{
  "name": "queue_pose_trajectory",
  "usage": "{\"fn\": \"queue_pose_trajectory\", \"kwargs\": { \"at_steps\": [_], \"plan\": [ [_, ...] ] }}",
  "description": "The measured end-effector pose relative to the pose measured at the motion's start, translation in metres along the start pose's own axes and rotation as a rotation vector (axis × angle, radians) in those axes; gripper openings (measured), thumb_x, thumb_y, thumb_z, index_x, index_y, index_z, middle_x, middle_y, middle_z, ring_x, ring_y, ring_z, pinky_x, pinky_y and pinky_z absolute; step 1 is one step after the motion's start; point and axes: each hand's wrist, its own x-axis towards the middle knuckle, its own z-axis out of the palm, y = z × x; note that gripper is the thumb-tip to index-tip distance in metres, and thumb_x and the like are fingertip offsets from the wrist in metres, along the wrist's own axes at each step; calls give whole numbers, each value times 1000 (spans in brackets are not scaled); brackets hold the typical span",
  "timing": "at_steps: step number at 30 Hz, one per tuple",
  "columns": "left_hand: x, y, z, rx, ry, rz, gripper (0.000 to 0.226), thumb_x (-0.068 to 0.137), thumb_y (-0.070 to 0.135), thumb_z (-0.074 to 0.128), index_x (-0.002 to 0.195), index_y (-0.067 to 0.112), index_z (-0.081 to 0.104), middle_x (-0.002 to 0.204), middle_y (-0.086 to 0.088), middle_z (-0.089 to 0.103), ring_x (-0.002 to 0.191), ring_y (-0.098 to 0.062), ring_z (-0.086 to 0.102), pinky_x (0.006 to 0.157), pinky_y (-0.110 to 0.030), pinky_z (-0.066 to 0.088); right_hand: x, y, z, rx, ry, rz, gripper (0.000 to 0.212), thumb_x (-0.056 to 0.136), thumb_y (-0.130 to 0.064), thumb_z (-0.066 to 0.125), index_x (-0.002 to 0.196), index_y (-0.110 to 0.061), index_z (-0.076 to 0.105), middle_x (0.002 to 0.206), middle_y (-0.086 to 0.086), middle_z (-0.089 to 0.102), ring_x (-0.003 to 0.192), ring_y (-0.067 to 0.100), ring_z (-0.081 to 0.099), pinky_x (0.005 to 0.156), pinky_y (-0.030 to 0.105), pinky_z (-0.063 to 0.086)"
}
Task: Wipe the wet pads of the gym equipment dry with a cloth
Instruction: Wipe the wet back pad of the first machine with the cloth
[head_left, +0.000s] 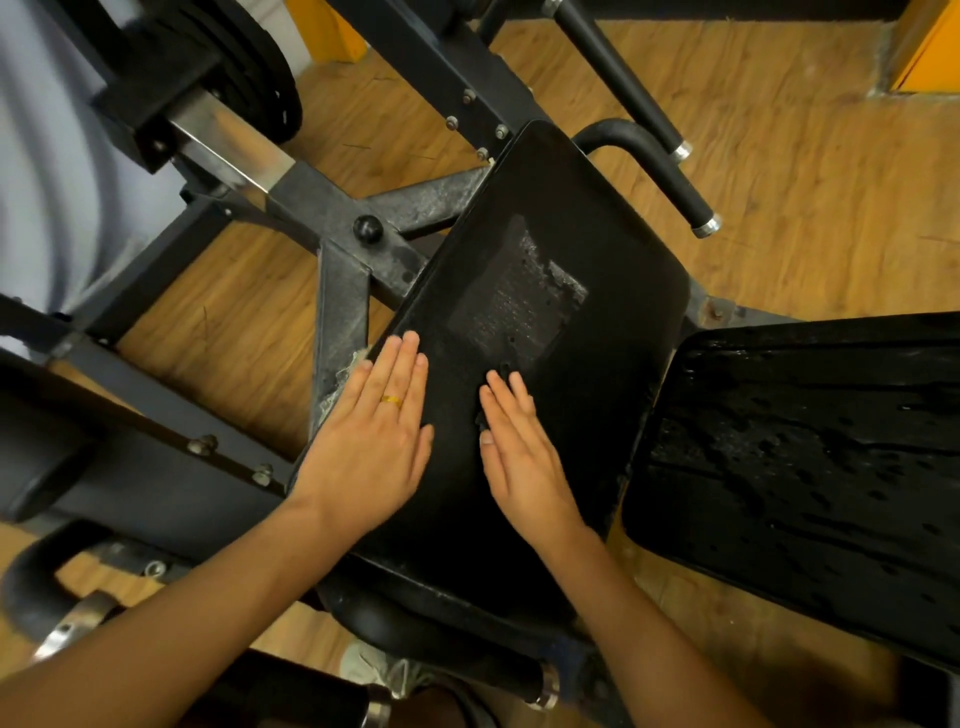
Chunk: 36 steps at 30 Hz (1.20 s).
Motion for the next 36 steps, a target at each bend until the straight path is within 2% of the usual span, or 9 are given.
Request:
{"fn": "queue_pose_trajectory", "kwargs": {
  "at_steps": [3, 8, 14, 19, 24, 29, 33, 36],
  "plan": [
    [-30, -3, 1, 26, -20, 68, 69, 103, 38, 30, 156, -5, 20, 166, -24, 6, 156, -34, 7, 125, -48, 14, 31, -2, -10, -29, -57, -126, 50, 104, -20, 39, 150, -2, 43, 163, 7, 30, 155, 22, 13, 127, 39, 13],
    [-27, 2, -4, 41, -41, 30, 68, 102, 37, 34, 155, -6, 23, 166, -24, 9, 155, -33, 10, 125, -48, 14, 93, -19, -19, -66, -138, -276, 51, 104, -13, 46, 153, -3, 36, 166, 7, 25, 156, 23, 10, 127, 39, 11],
    [-27, 2, -4, 24, -39, 29, 68, 102, 37, 34, 154, -5, 28, 165, -24, 13, 155, -34, 14, 124, -49, 17, 59, 2, -21, -22, -41, -192, 48, 104, -16, 50, 150, -6, 44, 162, 5, 34, 154, 17, 19, 126, 37, 17],
    [-27, 2, -4, 31, -40, 26, 67, 102, 38, 32, 153, -5, 29, 165, -24, 15, 154, -34, 14, 124, -49, 17, 6, 32, -16, 4, 69, -64, 49, 101, -22, 53, 146, -7, 49, 159, 2, 37, 153, 15, 24, 124, 43, 25],
    [-26, 2, -3, 36, -37, 19, 67, 102, 38, 33, 154, -5, 27, 165, -24, 14, 155, -34, 13, 124, -48, 16, 54, -1, -13, -19, 64, -139, 45, 103, -18, 49, 145, -2, 51, 157, 8, 42, 152, 22, 26, 126, 39, 19],
    [-27, 3, -4, 37, -52, 21, 67, 102, 37, 32, 154, -5, 26, 165, -24, 12, 155, -34, 12, 125, -49, 16, 113, -34, -7, -39, 35, -200, 48, 103, -18, 45, 147, 1, 46, 159, 12, 38, 152, 28, 23, 125, 43, 20],
    [-28, 2, -4, 31, -57, 24, 67, 102, 38, 30, 154, -5, 26, 165, -24, 13, 155, -34, 13, 124, -51, 19, 90, -12, -14, -45, 22, -202, 48, 104, -16, 48, 150, -2, 43, 161, 10, 36, 154, 23, 21, 126, 39, 17],
    [-27, 3, -5, 23, -50, 21, 67, 102, 38, 29, 153, -6, 29, 164, -25, 16, 154, -35, 17, 123, -51, 20, 43, 21, -14, 1, 124, -70, 44, 102, -14, 50, 145, -3, 51, 157, 9, 43, 151, 22, 29, 125, 42, 23]
  ]
}}
